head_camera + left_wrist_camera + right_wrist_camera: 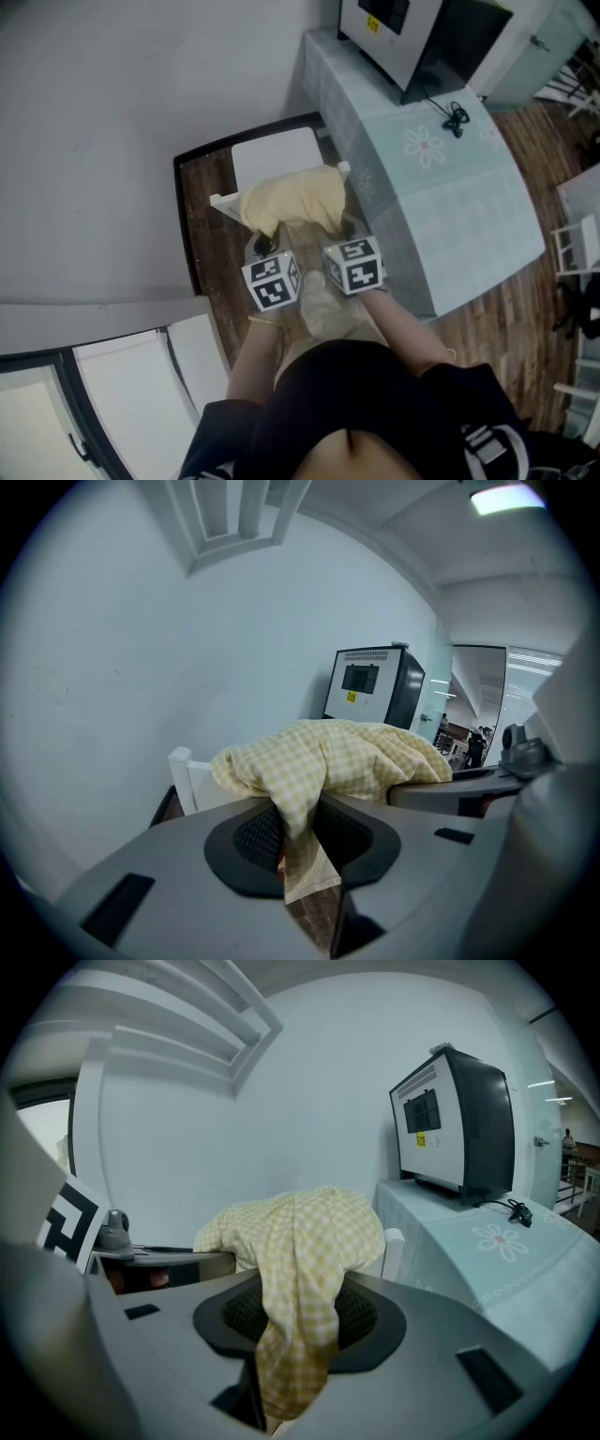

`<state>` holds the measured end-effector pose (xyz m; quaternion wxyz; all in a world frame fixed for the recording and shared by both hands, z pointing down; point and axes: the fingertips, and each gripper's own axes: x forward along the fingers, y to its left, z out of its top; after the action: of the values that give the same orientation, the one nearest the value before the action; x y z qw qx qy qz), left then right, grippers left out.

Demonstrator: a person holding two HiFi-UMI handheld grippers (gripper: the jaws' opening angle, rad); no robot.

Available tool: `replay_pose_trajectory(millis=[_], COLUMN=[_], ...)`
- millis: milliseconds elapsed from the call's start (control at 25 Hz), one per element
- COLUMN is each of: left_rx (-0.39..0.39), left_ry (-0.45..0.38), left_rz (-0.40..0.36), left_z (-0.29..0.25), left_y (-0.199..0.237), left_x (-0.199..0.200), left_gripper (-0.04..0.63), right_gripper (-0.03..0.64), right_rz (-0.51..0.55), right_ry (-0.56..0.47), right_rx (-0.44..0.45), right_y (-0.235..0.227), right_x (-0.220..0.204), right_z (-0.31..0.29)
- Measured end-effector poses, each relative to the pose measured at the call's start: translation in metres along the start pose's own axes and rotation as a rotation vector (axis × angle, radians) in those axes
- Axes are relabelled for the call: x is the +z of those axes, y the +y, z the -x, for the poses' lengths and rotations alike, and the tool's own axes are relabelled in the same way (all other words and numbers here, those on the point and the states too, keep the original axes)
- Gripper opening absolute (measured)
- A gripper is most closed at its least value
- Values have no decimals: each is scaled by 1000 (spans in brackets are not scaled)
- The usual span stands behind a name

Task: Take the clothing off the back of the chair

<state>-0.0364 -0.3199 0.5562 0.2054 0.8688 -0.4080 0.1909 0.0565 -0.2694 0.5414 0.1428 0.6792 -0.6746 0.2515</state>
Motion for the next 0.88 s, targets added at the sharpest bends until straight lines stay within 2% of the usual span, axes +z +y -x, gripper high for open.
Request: replay_pose_trajectory(millis=[880], left_rx=[-3], left_ry=[-49], left_rz=[19], left_z=[89], left_y=[-37], left_x=[-24], left_gripper=[83], right_gripper=[156], right_rz=[36], right_ry=[-64], right_rx=[19], right_y=[27], right_x=[-25], right_z=[92])
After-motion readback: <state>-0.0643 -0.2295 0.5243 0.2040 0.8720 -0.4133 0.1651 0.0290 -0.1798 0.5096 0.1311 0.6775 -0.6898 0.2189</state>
